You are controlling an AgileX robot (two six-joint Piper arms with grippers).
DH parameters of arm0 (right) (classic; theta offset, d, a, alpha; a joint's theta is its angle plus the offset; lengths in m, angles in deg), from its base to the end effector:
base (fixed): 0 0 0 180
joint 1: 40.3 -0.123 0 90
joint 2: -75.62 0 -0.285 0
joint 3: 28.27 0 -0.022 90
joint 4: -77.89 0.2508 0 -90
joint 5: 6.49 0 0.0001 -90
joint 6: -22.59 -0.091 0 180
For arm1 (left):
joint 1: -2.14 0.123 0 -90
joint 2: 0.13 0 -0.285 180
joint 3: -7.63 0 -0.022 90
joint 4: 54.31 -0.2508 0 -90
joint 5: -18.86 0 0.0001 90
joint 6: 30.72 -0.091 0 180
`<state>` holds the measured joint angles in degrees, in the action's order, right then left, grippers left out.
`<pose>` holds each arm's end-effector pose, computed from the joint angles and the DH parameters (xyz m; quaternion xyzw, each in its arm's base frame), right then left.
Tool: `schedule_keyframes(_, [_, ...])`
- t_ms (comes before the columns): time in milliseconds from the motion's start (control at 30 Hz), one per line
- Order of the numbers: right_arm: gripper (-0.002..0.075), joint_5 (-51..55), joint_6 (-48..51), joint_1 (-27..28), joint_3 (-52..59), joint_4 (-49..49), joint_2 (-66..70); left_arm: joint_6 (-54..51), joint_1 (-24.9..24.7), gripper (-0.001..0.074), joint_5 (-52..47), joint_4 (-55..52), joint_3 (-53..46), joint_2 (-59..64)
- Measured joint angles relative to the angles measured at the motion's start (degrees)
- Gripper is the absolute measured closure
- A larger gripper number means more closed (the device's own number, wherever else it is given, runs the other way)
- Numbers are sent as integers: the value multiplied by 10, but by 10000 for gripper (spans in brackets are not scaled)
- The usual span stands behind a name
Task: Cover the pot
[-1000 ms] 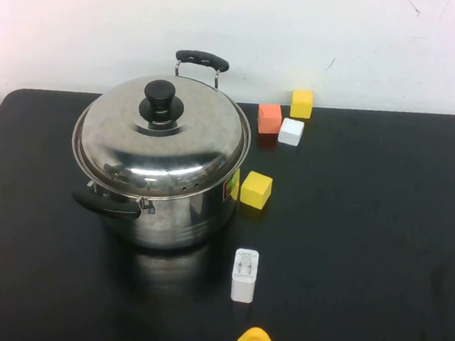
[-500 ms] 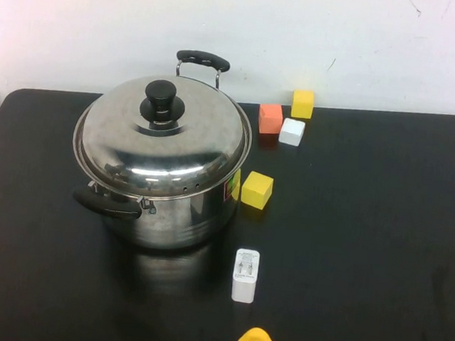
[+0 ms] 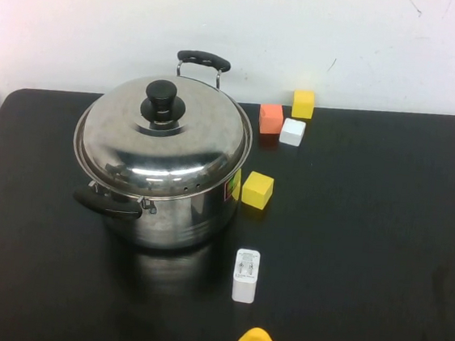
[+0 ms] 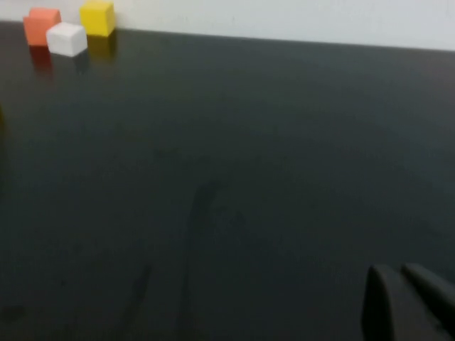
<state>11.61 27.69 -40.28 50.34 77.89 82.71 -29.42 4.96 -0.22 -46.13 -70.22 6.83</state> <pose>0.0540 0.0000 0.1771 -0.0349 0.7862 -0.0276 0.6164 0.0533 -0.0016 0.1805 -0.0669 0.7835 -0.0517 0.6156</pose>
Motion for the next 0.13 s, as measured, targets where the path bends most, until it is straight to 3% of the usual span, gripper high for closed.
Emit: schedule_keyframes(133, [728,6,0,0,-1,0,0,0,0,737,0,0,0,0])
